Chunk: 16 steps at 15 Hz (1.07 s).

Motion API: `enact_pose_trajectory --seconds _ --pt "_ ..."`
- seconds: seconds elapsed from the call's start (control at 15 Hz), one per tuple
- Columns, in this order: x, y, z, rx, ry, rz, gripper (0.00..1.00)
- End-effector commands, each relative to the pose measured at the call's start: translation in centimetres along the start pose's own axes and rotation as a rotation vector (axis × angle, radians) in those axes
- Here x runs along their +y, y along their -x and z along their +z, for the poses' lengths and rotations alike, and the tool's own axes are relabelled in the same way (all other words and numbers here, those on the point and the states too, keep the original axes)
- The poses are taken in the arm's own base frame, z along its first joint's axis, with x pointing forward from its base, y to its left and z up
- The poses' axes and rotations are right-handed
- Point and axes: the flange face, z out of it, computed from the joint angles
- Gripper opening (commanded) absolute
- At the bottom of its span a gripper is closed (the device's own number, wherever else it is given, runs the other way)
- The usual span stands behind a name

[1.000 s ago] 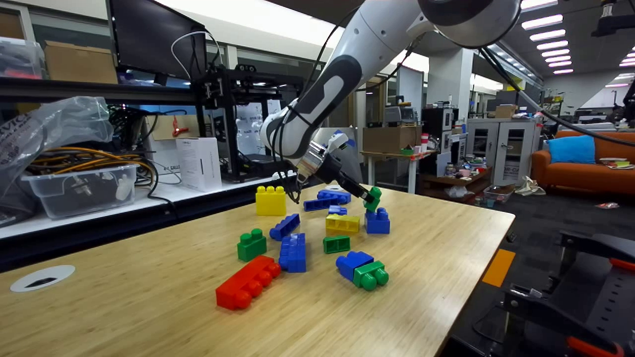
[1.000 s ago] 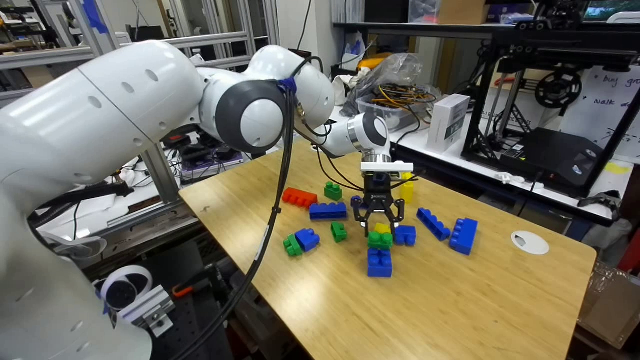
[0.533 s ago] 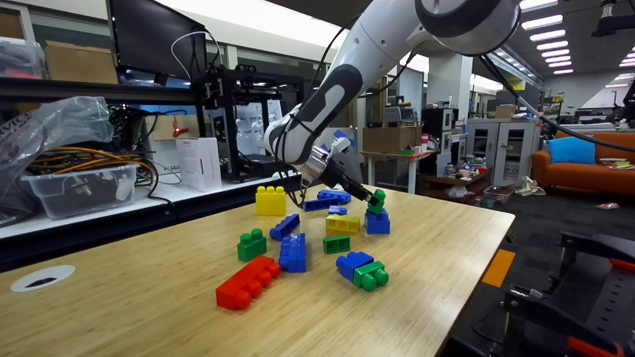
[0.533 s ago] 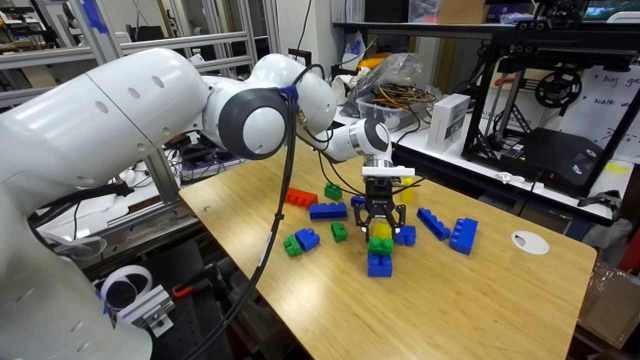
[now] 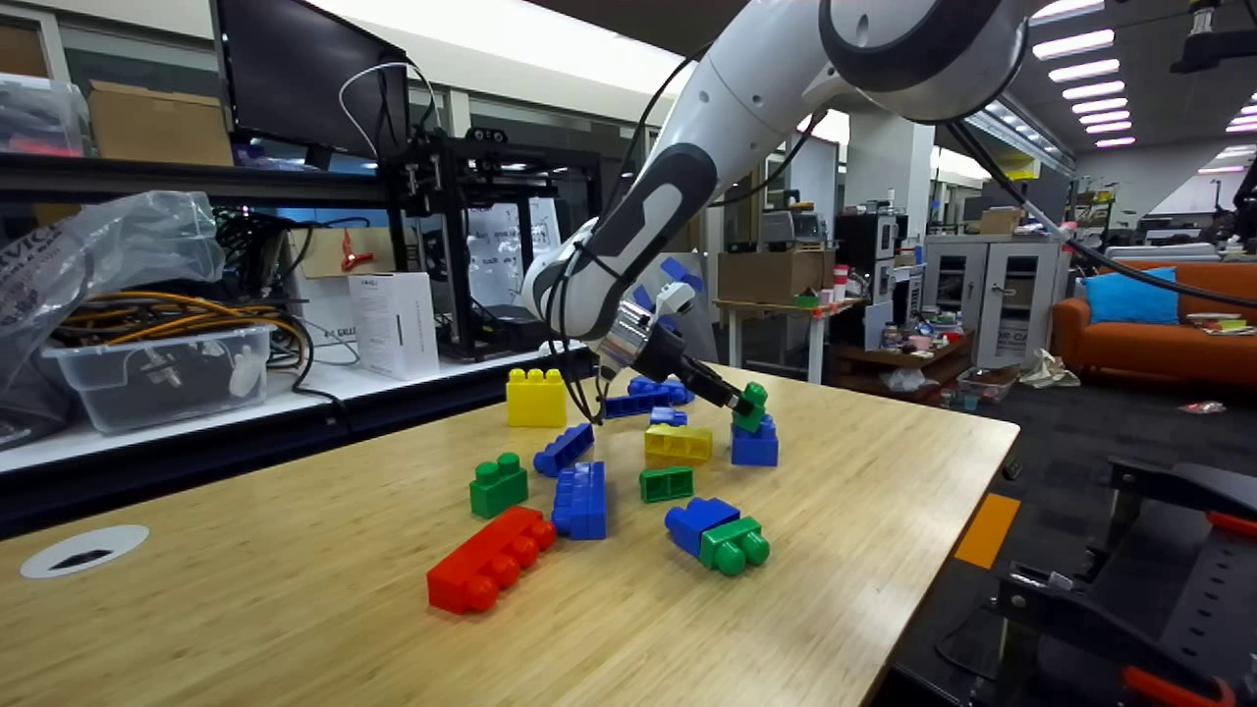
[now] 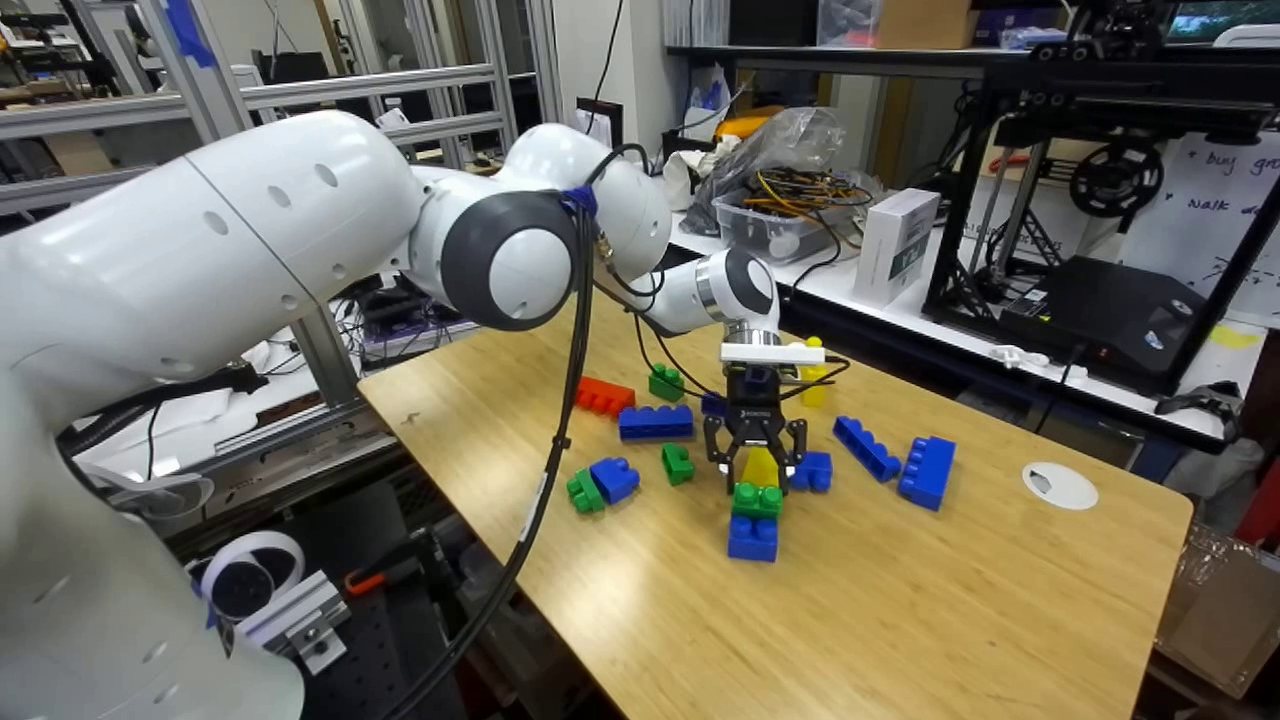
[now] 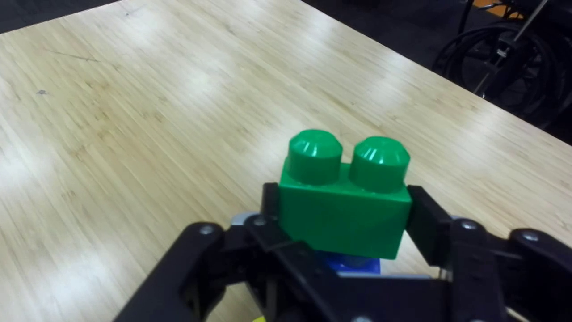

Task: Place the square blue block upright, put one of the green blocks on top of the square blue block

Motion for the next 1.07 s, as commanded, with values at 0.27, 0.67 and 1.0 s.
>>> enact_pose_trajectory --seconds 0.27,0.67,1.0 --pt "-0.3 -0.9 1.7 -0.098 -0.012 -0.030 0.45" --pt "0.2 -1.0 3.8 -0.167 -0.023 -0.034 0.45" --pt "0.2 -1.2 4.5 -0.188 -0.031 -0.042 0.45"
